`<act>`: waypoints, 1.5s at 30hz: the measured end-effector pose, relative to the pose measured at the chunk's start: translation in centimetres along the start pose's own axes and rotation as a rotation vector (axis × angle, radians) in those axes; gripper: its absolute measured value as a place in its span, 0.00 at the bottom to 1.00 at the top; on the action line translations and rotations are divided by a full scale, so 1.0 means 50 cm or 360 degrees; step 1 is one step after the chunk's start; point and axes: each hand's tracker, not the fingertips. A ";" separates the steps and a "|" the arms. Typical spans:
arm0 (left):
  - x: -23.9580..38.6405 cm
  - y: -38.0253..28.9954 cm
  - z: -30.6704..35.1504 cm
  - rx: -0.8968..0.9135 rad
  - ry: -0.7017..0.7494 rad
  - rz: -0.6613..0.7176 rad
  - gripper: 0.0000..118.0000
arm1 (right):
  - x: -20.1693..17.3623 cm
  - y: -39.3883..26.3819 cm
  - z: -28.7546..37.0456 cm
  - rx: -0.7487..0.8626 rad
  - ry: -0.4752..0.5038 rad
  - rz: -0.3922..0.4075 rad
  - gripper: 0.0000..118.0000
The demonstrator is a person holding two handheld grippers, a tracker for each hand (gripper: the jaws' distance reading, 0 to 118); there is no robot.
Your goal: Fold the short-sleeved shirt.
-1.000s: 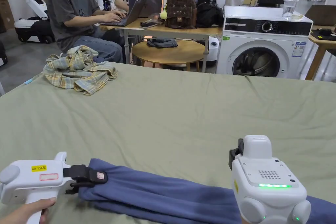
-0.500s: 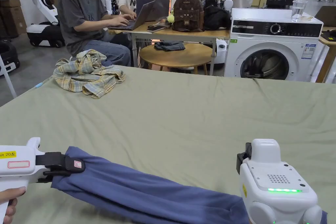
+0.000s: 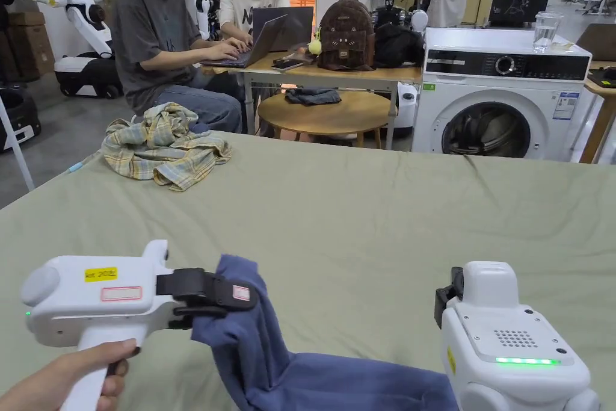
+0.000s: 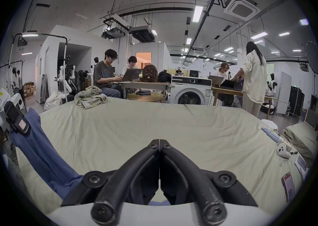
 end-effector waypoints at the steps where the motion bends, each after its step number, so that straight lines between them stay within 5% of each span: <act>1: 0.004 0.000 -0.025 -0.0016 -0.0008 -0.0001 0.03 | 0.003 0.000 0.002 0.0000 -0.0005 -0.0002 0.00; 6: -0.030 0.009 -0.175 -0.0162 0.0058 0.0031 0.03 | 0.022 -0.007 0.006 -0.0019 -0.0033 -0.0005 0.00; 15: -0.077 -0.053 -0.389 -0.0345 0.0601 -0.0027 0.03 | 0.053 -0.025 0.013 -0.0071 -0.0093 -0.0017 0.00; 20: -0.080 -0.103 -0.432 -0.0395 0.0635 0.0025 0.03 | 0.059 -0.033 0.012 -0.0101 -0.0102 -0.0018 0.00; 22: -0.078 -0.102 -0.432 -0.0383 0.0647 -0.0014 0.12 | 0.059 -0.034 0.012 -0.0106 -0.0101 -0.0012 0.00; 25: -0.058 -0.097 -0.420 -0.0390 0.0524 0.0025 0.42 | 0.057 -0.032 0.014 -0.0107 -0.0094 -0.0002 0.00; 27: -0.033 -0.096 -0.411 -0.0413 0.0525 -0.0037 0.48 | 0.054 -0.030 0.016 -0.0103 -0.0087 0.0004 0.00; 31: 0.004 -0.083 -0.369 -0.0417 0.0507 -0.0136 0.45 | 0.054 -0.026 0.022 -0.0093 -0.0079 0.0019 0.00; 33: 0.013 -0.080 -0.341 -0.0385 0.0480 -0.0173 0.28 | 0.055 -0.025 0.024 -0.0088 -0.0080 0.0020 0.00; 35: 0.010 -0.076 -0.320 -0.0325 0.0481 -0.0206 0.23 | 0.057 -0.022 0.026 -0.0089 -0.0079 0.0011 0.00; 36: 0.004 -0.070 -0.314 -0.0290 0.0524 -0.0204 0.08 | 0.057 -0.022 0.026 -0.0089 -0.0080 0.0005 0.00; 39: -0.015 -0.075 -0.322 -0.0292 0.0612 -0.0208 0.04 | 0.060 -0.023 0.026 -0.0093 -0.0076 -0.0013 0.00; 45: -0.026 -0.122 -0.395 -0.0482 0.0411 -0.0207 0.03 | 0.059 -0.028 0.027 -0.0103 -0.0075 -0.0005 0.00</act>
